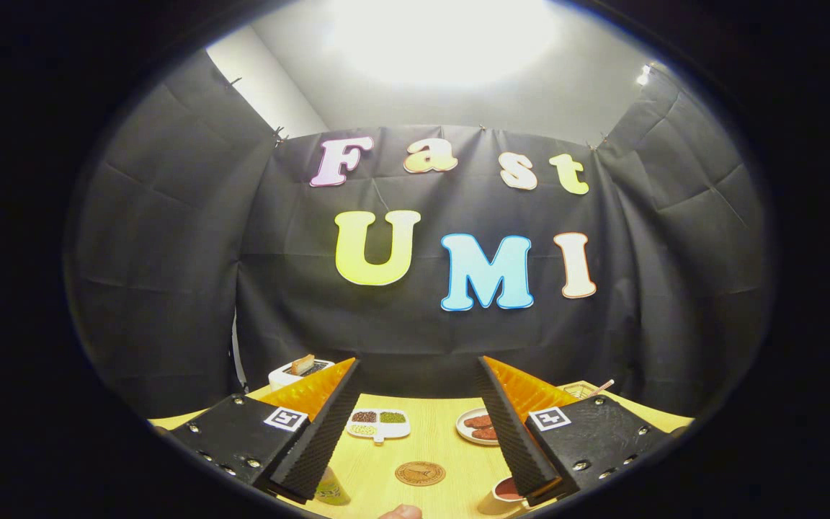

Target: Take the bottle from table, then pour the juice into the cup, finally place the bottle on the coaster

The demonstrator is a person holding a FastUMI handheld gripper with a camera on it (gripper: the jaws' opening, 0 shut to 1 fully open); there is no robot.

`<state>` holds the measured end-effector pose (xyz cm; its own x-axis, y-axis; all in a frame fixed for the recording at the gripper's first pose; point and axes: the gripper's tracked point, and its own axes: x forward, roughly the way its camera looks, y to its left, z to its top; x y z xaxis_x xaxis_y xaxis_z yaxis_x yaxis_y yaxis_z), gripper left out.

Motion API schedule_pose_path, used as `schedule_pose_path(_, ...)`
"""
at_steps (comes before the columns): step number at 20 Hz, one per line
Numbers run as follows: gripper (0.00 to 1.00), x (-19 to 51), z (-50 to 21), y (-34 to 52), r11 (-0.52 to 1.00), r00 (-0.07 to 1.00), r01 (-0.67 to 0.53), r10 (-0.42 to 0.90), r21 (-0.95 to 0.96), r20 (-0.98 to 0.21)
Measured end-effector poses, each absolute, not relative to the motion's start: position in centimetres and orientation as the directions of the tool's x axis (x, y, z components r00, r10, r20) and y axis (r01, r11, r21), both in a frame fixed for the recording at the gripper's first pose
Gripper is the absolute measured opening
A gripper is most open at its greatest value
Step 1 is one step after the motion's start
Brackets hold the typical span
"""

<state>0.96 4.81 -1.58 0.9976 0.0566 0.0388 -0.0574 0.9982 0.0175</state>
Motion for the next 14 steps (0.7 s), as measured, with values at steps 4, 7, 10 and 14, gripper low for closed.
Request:
schedule_pose_path(4, 0.96, 1.0, -3.1, 6.9, 0.997, 0.996, -0.081, 0.081, 0.005, 0.027)
schedule_pose_path(7, 0.96, 0.8, -4.1, 8.7, 0.995, 0.995, -0.101, 0.101, 0.002, 0.017)
schedule_pose_path(10, 0.96, 0.9, -5.5, 10.2, 0.994, 0.994, -0.108, 0.108, 0.010, -0.004)
schedule_pose_path(14, 0.97, 0.8, -7.8, 12.4, 0.993, 0.991, -0.120, 0.120, -0.002, -0.057)
